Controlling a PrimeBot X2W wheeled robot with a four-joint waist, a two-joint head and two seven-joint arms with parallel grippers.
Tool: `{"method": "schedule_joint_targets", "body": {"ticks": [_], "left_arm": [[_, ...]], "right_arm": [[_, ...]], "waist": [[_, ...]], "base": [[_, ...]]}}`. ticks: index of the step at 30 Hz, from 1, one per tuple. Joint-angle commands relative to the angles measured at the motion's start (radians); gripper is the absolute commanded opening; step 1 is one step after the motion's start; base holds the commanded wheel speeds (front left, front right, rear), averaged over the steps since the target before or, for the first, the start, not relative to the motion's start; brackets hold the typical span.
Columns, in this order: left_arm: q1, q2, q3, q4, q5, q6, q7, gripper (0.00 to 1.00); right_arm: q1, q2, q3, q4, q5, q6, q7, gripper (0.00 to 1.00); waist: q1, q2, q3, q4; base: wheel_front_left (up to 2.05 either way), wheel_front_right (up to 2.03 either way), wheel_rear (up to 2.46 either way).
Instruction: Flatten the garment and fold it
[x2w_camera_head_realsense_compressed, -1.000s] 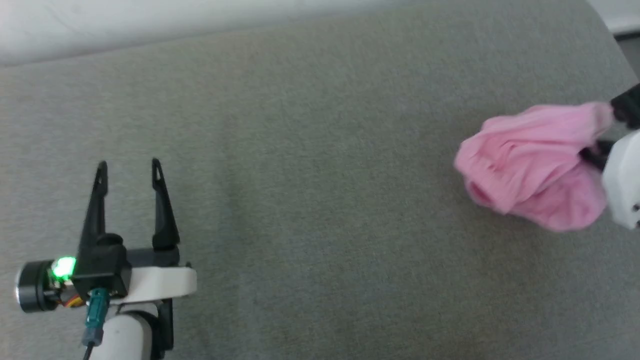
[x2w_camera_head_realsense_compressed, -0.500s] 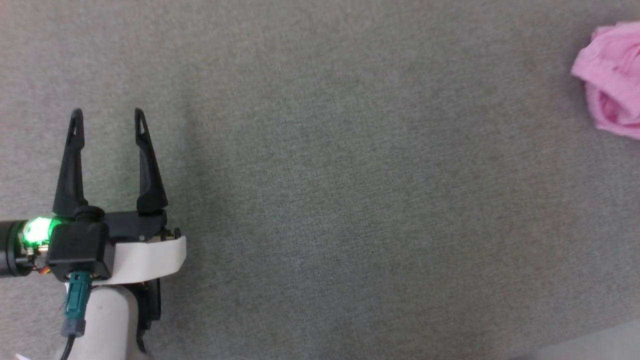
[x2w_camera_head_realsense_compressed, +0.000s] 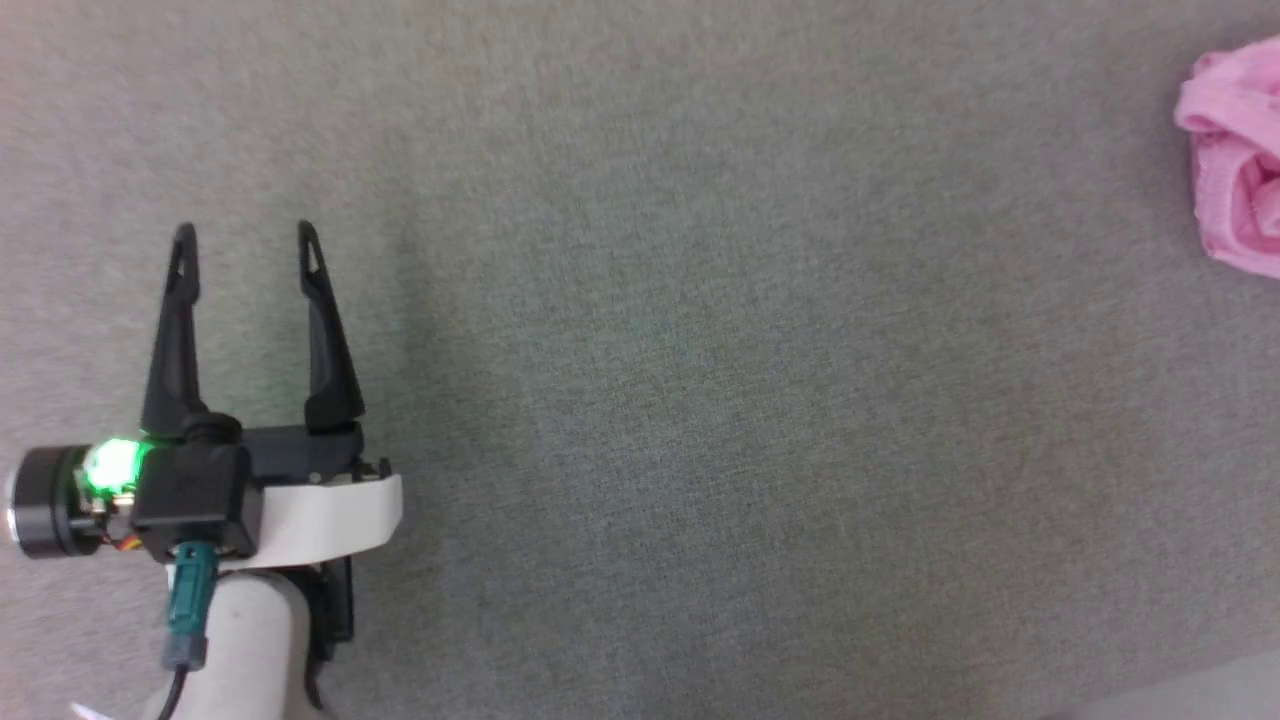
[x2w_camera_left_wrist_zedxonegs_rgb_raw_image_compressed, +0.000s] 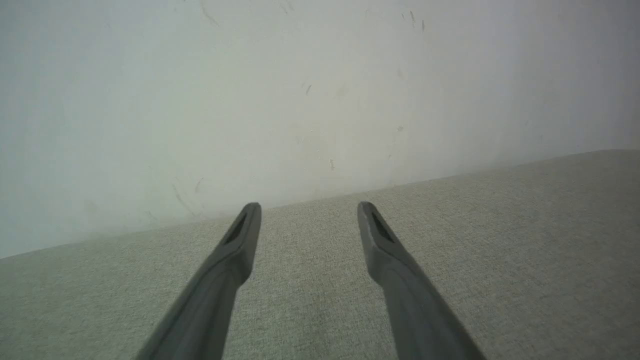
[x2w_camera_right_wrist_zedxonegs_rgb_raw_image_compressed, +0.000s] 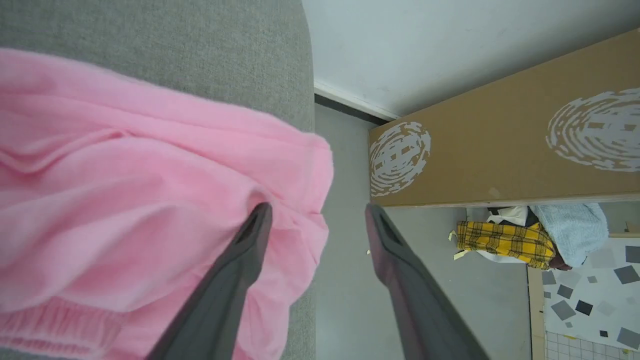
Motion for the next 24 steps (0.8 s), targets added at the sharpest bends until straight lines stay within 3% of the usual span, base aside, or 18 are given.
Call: {"method": "schedule_joint_targets", "body": {"ticks": [1,5,11,14,19,24], "left_arm": [[0.008,-0.006,-0.003,0.009,-0.006,0.008,-0.005,1.00],[0.041,-0.016,0.000,0.033,-0.019,0.014,-0.005,1.00],[0.084,-0.025,0.021,0.065,-0.037,0.015,-0.005,1.00],[0.101,-0.028,0.035,0.078,-0.042,0.012,-0.005,1.00],[0.129,-0.037,0.058,0.098,-0.053,-0.002,-0.005,1.00],[0.149,-0.052,0.064,0.108,-0.052,-0.012,-0.005,1.00]], "right_arm": [[-0.021,-0.013,-0.002,0.001,-0.030,-0.002,-0.037,1.00],[-0.043,-0.017,-0.067,-0.017,-0.109,-0.002,-0.207,1.00],[-0.015,0.082,-0.233,-0.078,-0.194,-0.002,-0.400,1.00],[0.040,0.152,-0.348,-0.170,-0.238,-0.002,-0.424,1.00],[0.209,0.319,-0.499,-0.470,-0.256,-0.002,-0.426,1.00],[0.356,0.437,-0.540,-0.639,-0.259,-0.002,-0.426,1.00]], "waist": [[0.0001,0.0000,-0.084,0.022],[0.0001,0.0000,-0.148,0.037],[0.0001,0.0000,-0.231,0.063],[0.0001,0.0000,-0.266,0.079],[0.0001,0.0000,-0.311,0.103],[0.0001,0.0000,-0.344,0.122]], "base": [[0.00,0.00,0.00],[0.00,0.00,0.00],[0.00,0.00,0.00],[0.00,0.00,0.00],[0.00,0.00,0.00],[0.00,0.00,0.00]]}}
